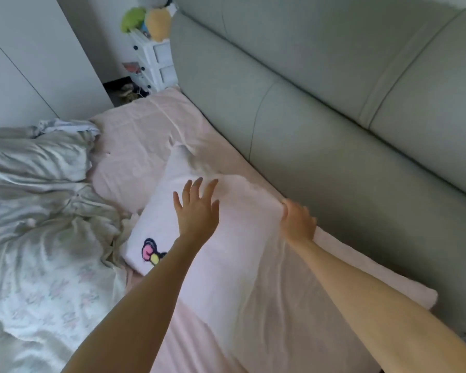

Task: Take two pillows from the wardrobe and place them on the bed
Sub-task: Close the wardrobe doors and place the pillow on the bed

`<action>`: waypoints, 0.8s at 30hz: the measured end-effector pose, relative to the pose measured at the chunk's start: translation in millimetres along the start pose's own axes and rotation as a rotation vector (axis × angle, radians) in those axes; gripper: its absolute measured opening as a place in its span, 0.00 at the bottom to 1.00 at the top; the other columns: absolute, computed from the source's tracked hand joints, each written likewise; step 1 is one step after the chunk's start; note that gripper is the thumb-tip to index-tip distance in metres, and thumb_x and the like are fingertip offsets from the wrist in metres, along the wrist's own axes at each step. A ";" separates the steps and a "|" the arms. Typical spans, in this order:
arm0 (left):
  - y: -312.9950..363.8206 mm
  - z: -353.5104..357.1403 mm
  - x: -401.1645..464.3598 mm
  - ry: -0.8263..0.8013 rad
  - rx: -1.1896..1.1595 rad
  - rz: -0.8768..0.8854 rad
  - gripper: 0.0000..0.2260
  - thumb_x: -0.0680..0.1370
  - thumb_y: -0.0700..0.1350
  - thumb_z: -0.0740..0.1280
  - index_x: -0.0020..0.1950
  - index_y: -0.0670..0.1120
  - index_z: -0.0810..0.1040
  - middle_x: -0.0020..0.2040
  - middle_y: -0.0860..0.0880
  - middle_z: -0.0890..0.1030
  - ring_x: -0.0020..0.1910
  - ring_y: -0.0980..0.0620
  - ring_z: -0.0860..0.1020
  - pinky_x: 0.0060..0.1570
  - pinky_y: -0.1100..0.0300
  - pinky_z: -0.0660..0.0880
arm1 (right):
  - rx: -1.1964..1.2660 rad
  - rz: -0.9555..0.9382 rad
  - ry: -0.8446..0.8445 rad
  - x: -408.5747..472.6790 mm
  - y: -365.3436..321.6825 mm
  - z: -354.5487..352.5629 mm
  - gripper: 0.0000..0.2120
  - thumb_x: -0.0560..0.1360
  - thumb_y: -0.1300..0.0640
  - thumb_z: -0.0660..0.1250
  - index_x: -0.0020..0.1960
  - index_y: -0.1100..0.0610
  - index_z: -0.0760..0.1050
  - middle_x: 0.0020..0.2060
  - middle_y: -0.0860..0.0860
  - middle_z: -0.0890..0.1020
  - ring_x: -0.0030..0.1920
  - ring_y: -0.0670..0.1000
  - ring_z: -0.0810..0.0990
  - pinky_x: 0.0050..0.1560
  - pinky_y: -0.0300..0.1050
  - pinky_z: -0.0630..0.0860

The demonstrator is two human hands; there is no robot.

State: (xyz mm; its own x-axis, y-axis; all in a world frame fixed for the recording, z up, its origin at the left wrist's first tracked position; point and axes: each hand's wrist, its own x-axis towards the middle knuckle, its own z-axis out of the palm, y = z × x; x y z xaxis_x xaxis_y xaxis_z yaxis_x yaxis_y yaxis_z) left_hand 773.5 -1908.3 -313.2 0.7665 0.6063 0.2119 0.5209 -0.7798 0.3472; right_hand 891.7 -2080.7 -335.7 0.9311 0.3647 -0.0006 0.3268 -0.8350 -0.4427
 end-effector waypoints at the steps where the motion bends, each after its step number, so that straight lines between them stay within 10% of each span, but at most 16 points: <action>1: 0.7 16.3 5.2 -0.042 0.000 -0.029 0.22 0.79 0.47 0.60 0.72 0.53 0.61 0.73 0.45 0.63 0.74 0.44 0.55 0.70 0.39 0.49 | -0.030 0.019 -0.018 22.1 8.5 6.1 0.17 0.79 0.58 0.53 0.67 0.54 0.66 0.63 0.56 0.73 0.63 0.58 0.69 0.60 0.56 0.65; 13: 2.6 140.9 -87.7 -0.216 -0.206 -0.603 0.28 0.77 0.50 0.62 0.74 0.53 0.55 0.77 0.43 0.50 0.75 0.42 0.46 0.70 0.37 0.48 | -0.110 -0.174 -0.255 2.4 88.5 102.9 0.19 0.79 0.57 0.55 0.70 0.56 0.64 0.71 0.56 0.64 0.72 0.55 0.58 0.71 0.61 0.51; 19: 2.8 146.0 -134.5 -0.167 -0.583 -1.186 0.43 0.69 0.58 0.70 0.74 0.59 0.44 0.77 0.44 0.45 0.74 0.40 0.48 0.70 0.39 0.55 | -0.050 -0.165 -0.246 -18.0 106.9 98.7 0.20 0.78 0.56 0.58 0.69 0.59 0.65 0.69 0.58 0.68 0.70 0.57 0.63 0.71 0.58 0.55; 24: -10.8 159.4 -128.1 -0.132 -0.703 -1.209 0.42 0.67 0.63 0.69 0.71 0.65 0.43 0.76 0.48 0.48 0.73 0.38 0.52 0.68 0.38 0.57 | -0.143 -0.089 -0.308 42.0 112.5 96.1 0.30 0.76 0.43 0.57 0.72 0.56 0.57 0.71 0.57 0.65 0.70 0.58 0.62 0.69 0.59 0.60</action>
State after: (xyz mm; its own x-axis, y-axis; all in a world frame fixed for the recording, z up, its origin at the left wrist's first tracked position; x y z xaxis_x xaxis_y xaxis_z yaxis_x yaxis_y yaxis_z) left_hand 729.7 -2002.3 -489.8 0.0345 0.7880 -0.6147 0.6105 0.4704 0.6372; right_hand 952.0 -2119.7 -471.7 0.8125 0.5274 -0.2483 0.4439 -0.8359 -0.3227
